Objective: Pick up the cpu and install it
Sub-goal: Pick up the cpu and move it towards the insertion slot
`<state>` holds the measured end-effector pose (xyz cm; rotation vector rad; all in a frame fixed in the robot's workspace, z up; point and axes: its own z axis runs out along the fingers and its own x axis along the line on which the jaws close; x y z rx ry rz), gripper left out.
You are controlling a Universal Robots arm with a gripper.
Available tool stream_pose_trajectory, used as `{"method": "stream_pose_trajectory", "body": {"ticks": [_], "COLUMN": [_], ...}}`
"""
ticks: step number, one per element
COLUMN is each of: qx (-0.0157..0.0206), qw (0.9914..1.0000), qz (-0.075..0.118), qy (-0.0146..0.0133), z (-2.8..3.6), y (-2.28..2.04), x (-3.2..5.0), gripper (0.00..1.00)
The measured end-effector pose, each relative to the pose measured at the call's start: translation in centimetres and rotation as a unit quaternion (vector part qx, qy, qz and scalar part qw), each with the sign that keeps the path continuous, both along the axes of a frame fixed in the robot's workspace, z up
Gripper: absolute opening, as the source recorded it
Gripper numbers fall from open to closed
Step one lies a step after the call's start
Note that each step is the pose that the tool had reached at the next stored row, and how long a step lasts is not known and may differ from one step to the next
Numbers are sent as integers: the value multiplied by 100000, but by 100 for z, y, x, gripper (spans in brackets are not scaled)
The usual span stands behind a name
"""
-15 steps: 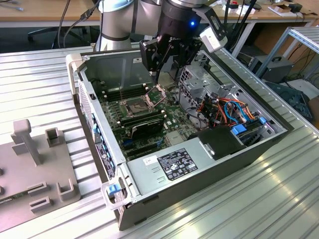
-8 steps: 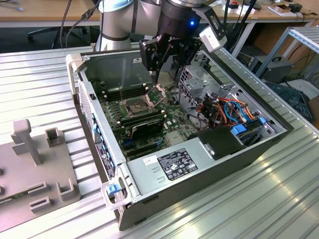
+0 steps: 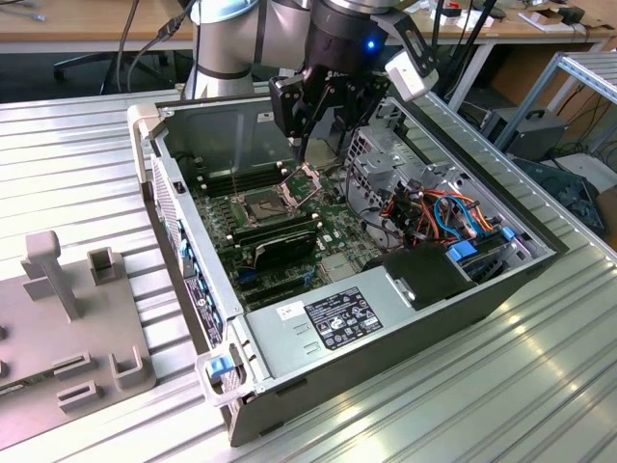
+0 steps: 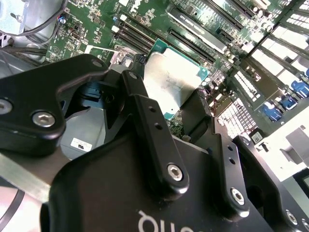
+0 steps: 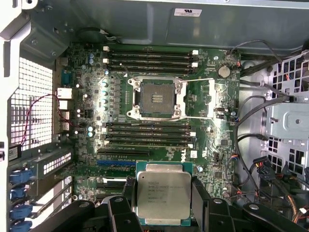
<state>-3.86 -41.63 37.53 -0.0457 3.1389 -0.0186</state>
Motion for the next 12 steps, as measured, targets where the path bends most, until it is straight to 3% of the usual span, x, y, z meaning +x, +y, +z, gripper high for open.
{"method": "stream_pose_trajectory", "body": {"ticks": [1, 2, 12], "qx": [-36, -38, -41], "qw": [100000, 100000, 100000], "qz": [1, 4, 4], "qy": [-3, -2, 0], "z": [-62, -80, -85], "y": [113, 137, 140], "x": [-3, -3, -3], "gripper": [55, 55, 55]}}
